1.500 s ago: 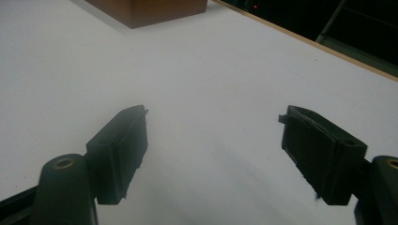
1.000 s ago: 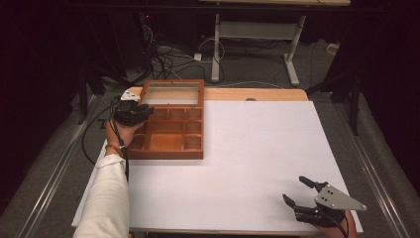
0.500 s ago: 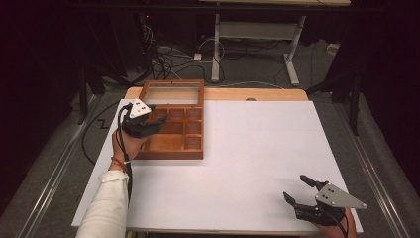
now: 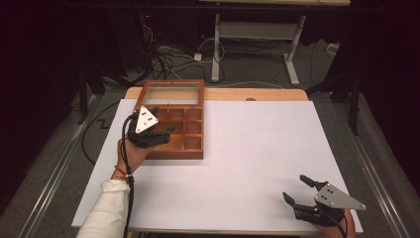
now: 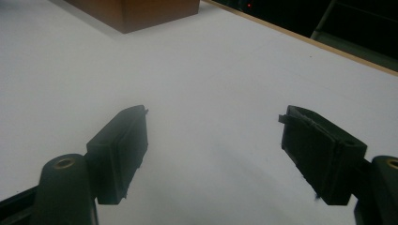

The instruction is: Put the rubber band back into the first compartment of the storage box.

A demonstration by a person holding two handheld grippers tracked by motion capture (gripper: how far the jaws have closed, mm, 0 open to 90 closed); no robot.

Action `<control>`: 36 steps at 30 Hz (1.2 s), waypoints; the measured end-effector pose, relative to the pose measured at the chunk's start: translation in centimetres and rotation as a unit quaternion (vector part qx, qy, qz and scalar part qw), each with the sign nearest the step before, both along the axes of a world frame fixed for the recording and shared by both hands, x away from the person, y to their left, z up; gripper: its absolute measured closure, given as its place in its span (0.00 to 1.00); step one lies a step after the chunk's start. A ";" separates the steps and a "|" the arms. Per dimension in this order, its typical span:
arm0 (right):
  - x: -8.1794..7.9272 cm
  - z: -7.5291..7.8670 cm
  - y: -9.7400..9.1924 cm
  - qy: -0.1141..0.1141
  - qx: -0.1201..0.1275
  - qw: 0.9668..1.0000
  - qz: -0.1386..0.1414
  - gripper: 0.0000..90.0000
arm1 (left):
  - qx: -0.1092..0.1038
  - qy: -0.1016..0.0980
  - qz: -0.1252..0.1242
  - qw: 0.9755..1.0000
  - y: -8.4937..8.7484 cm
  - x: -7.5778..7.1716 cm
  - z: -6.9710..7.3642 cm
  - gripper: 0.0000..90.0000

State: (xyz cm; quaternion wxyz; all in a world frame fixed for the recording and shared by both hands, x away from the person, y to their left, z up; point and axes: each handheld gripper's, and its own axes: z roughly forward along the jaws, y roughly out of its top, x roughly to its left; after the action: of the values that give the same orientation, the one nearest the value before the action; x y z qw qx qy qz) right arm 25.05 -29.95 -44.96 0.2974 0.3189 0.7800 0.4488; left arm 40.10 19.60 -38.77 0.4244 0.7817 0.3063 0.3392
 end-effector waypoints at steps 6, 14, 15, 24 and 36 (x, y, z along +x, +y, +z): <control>-0.3 0.2 0.1 -0.012 -0.004 1.000 0.001 0.26 | -0.014 -0.005 -0.007 1.000 0.5 -0.9 -0.4 0.18; -0.4 0.4 0.1 -0.014 -0.002 1.000 0.000 0.26 | -0.010 -0.008 -0.012 1.000 0.1 -1.9 -0.5 0.17; -0.4 0.4 0.1 -0.015 -0.004 1.000 0.000 0.26 | -0.011 -0.010 -0.012 1.000 0.0 -2.0 -0.5 0.18; -0.6 0.5 0.4 -0.020 -0.012 1.000 0.008 0.26 | -0.001 -0.020 -0.035 0.999 -1.3 -3.0 -0.2 0.18; -0.6 0.4 0.8 -0.013 -0.018 1.000 0.011 0.26 | 0.005 -0.032 -0.073 0.997 -3.2 -4.7 0.1 0.18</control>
State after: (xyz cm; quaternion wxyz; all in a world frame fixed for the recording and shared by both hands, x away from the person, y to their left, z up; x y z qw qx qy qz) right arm 24.42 -29.16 -44.61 0.3080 0.2991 0.7874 0.4425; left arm 35.38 16.40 -38.72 0.4533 0.7928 0.2330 0.3342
